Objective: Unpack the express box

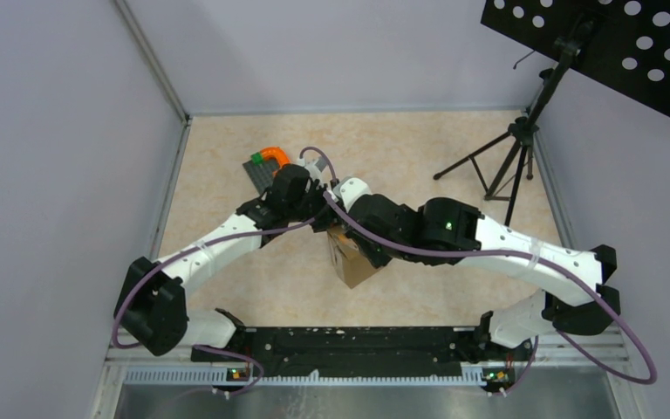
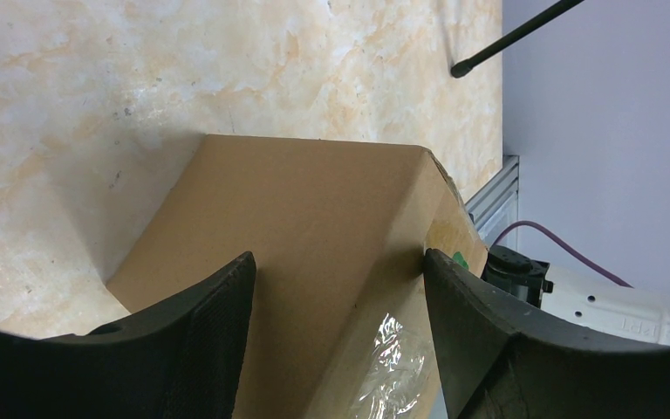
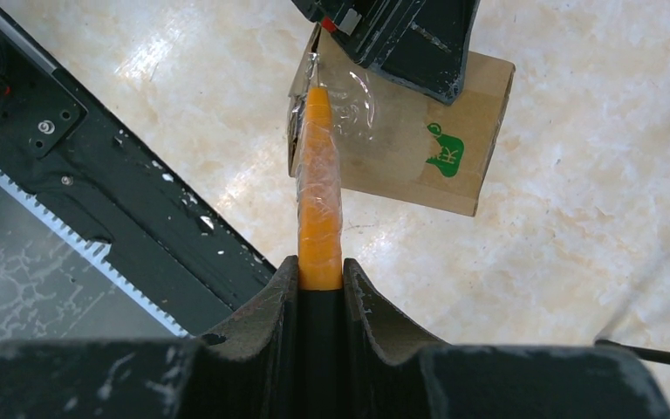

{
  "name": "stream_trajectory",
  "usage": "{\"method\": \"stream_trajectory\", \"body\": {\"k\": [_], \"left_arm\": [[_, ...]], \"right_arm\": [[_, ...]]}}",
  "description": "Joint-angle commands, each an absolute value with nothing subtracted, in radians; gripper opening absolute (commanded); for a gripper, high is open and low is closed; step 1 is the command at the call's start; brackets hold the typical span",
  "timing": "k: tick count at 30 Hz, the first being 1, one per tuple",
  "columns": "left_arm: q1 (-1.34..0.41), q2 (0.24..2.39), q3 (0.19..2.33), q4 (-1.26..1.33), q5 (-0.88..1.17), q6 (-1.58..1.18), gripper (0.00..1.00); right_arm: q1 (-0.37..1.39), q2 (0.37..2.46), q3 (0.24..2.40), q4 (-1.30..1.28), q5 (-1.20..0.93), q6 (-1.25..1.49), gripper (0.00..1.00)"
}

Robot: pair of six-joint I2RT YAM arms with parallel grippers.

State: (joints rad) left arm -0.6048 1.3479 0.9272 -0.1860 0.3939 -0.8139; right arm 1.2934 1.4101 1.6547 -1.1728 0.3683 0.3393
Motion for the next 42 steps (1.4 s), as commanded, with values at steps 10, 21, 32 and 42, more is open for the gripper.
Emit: {"method": "stream_trajectory", "body": {"k": [10, 21, 32, 42], "left_arm": [[-0.609, 1.335, 0.893, -0.273, 0.338, -0.794, 0.72], [-0.609, 1.335, 0.893, -0.278, 0.335, -0.791, 0.72], [-0.610, 1.333, 0.889, -0.279, 0.330, -0.794, 0.72], [-0.609, 1.335, 0.888, -0.279, 0.326, -0.797, 0.72]], "right_arm": [[1.330, 1.420, 1.706, -1.138, 0.416, 0.362, 0.00], [1.331, 1.428, 1.668, -1.131, 0.414, 0.371, 0.00], [1.343, 1.441, 1.666, -1.186, 0.456, 0.395, 0.00], [1.351, 1.438, 1.689, -1.208, 0.483, 0.405, 0.00]]}}
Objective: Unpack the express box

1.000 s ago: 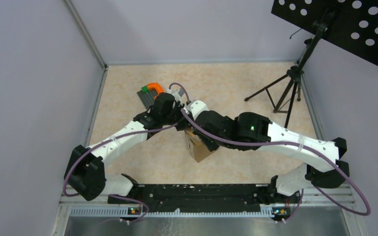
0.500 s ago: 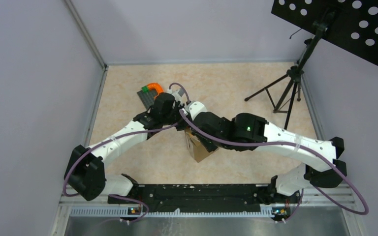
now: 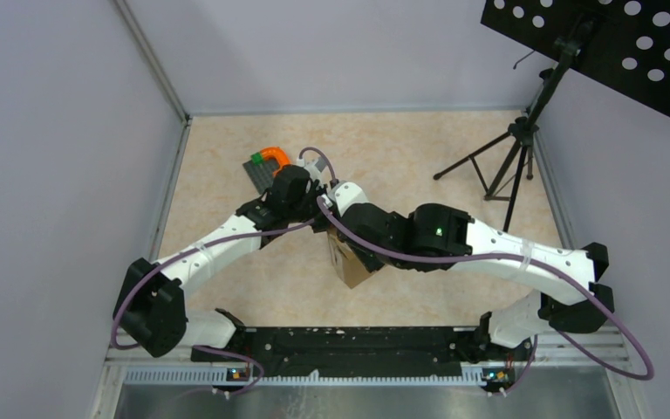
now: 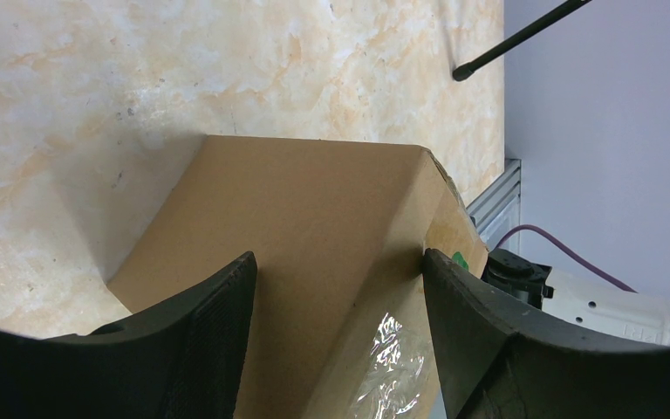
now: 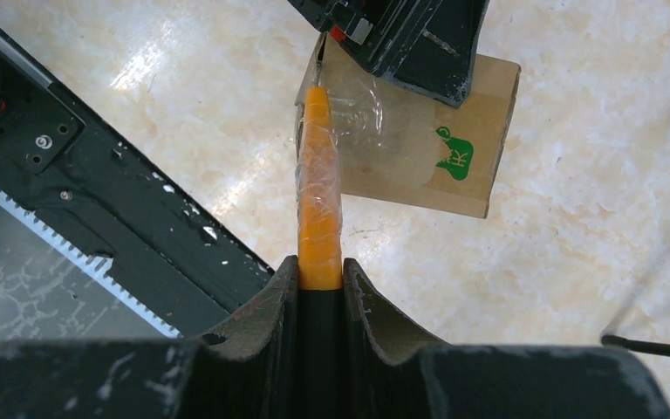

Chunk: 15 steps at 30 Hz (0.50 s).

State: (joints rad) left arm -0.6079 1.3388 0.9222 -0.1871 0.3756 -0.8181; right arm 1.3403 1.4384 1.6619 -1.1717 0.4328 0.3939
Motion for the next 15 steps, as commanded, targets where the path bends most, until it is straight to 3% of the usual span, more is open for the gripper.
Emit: {"method": "stream_trajectory", "body": {"k": [1, 15], "left_arm": [[-0.609, 1.334, 0.889, -0.279, 0.325, -0.798, 0.72], [-0.609, 1.336, 0.886, -0.279, 0.321, -0.800, 0.72]], "right_arm": [[1.352, 1.439, 1.689, -1.208, 0.482, 0.407, 0.00], [1.354, 1.429, 1.692, -1.213, 0.495, 0.411, 0.00]]}}
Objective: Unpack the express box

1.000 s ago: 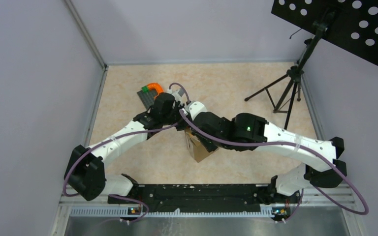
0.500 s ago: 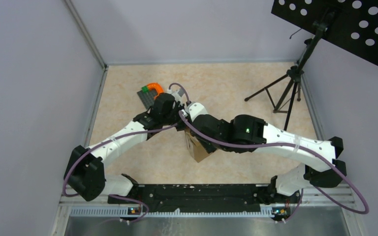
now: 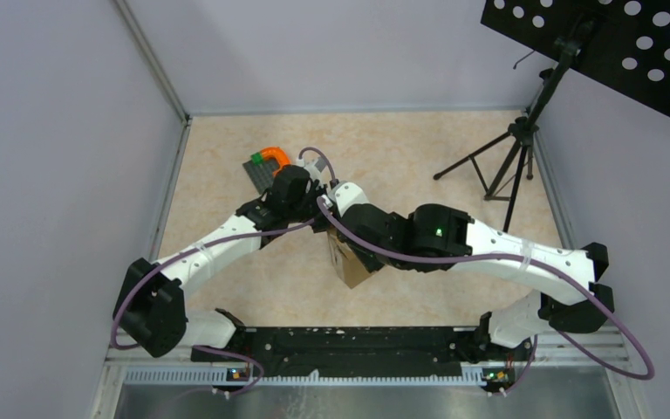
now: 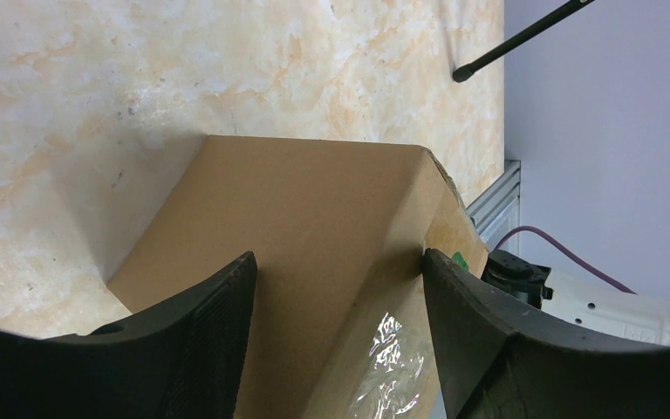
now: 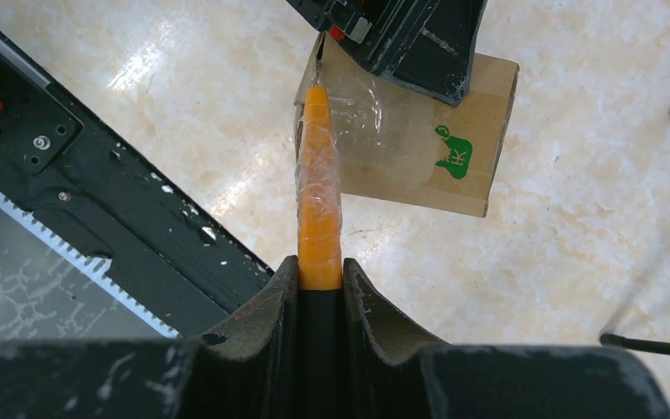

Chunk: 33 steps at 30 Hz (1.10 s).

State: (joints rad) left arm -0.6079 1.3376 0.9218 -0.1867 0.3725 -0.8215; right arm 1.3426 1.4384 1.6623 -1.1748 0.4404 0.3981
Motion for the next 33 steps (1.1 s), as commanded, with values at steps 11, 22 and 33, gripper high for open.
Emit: {"method": "stream_trajectory", "body": {"k": [11, 22, 33], "left_arm": [[-0.609, 1.339, 0.886, -0.279, 0.321, -0.803, 0.72], [-0.610, 1.341, 0.884, -0.278, 0.321, -0.809, 0.72], [-0.610, 1.314, 0.855, -0.265, 0.279, -0.862, 0.69]], "right_arm": [[1.354, 1.423, 1.689, -1.215, 0.501, 0.419, 0.00], [1.355, 1.446, 1.666, -1.224, 0.448, 0.411, 0.00], [1.372, 1.474, 1.602, -1.262, 0.437, 0.439, 0.00]]}}
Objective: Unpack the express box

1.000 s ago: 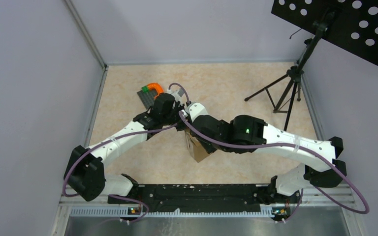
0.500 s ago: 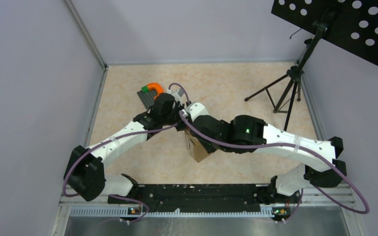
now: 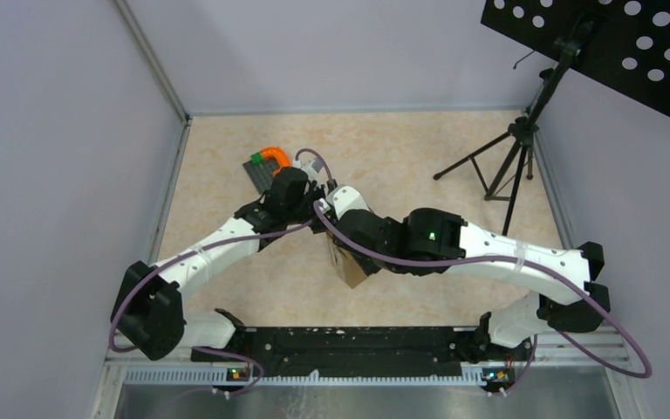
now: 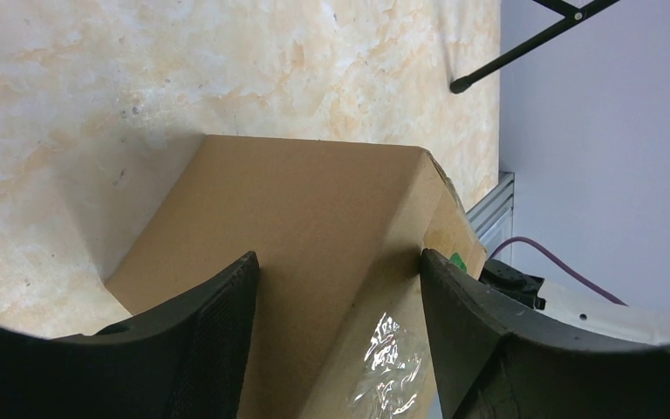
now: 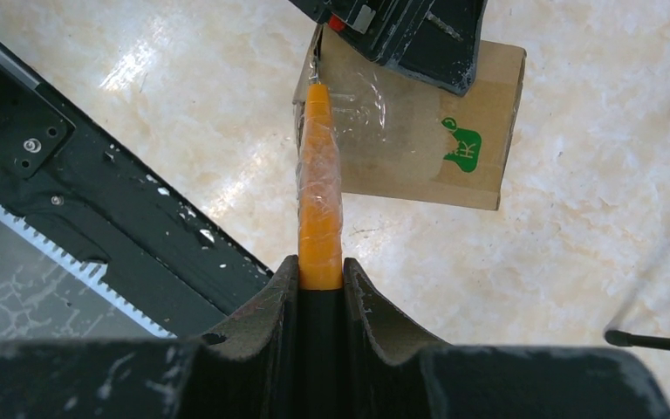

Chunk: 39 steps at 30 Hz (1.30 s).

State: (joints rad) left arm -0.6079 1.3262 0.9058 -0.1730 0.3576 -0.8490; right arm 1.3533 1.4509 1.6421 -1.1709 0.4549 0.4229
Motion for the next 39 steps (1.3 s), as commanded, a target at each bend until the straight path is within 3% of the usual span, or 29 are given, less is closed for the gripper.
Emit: {"method": "stream_trajectory", "body": {"k": [1, 21, 39], "left_arm": [[-0.610, 1.311, 0.853, -0.266, 0.274, -0.865, 0.69], [-0.607, 1.437, 0.969, -0.390, 0.180, -0.647, 0.69], [-0.606, 1.539, 1.063, -0.414, 0.320, -0.500, 0.69]], "right_arm": [[1.373, 1.471, 1.602, -1.259, 0.433, 0.440, 0.00], [1.374, 1.429, 1.665, -1.299, 0.384, 0.405, 0.00], [1.372, 1.407, 1.612, -1.283, 0.303, 0.315, 0.00]]}}
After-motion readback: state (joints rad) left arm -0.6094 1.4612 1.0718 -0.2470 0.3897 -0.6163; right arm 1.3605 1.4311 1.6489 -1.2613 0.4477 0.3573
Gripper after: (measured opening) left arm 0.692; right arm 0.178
